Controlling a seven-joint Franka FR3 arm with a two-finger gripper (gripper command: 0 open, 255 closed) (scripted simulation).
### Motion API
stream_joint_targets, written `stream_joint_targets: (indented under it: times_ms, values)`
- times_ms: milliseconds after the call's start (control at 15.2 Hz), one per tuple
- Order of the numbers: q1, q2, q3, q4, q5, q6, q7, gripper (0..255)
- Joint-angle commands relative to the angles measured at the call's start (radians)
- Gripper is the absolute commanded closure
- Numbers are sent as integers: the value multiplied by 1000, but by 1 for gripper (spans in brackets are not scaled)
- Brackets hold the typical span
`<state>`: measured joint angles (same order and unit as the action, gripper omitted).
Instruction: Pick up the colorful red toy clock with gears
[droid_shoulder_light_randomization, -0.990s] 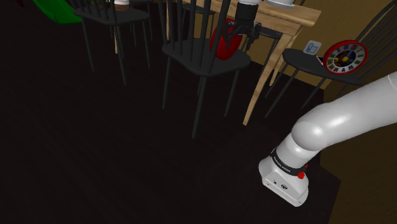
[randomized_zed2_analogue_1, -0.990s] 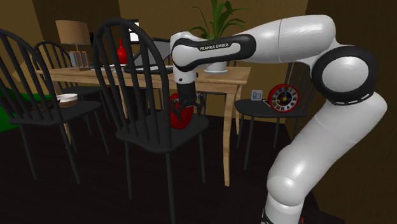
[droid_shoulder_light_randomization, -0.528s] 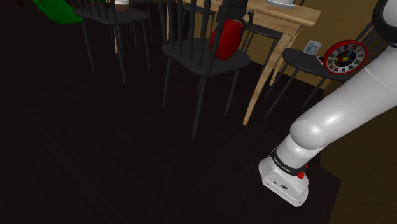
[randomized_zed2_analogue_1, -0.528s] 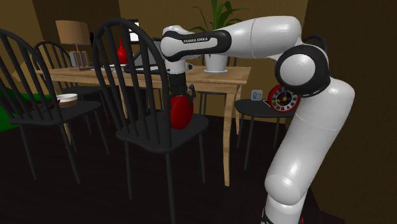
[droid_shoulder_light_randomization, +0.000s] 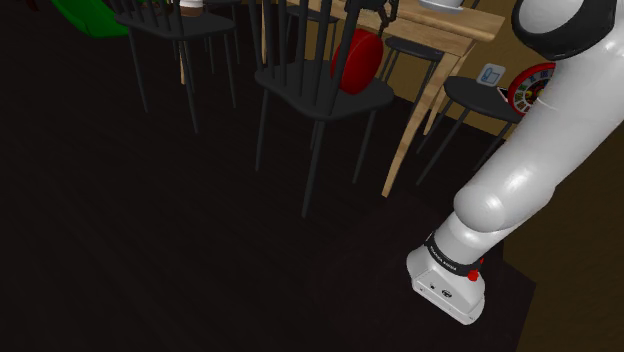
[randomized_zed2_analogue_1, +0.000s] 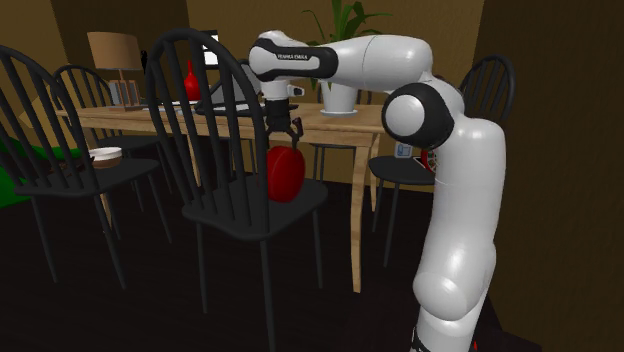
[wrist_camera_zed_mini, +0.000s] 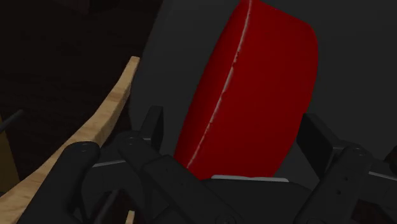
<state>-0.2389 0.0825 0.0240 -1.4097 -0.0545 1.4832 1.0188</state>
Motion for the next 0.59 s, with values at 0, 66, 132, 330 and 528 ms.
stream_joint_targets:
  times_ms: [0, 66, 132, 330, 528]
  values:
    - [-12, 71, -15, 114, -2, -34, 65, 0]
    - [-13, 78, -18, 126, -2, -38, 71, 0]
    - [-14, 71, -18, 103, -2, -22, 72, 0]
    - [-14, 52, -18, 35, -1, 27, 74, 0]
    - [-14, 35, -18, -37, -1, 82, 77, 0]
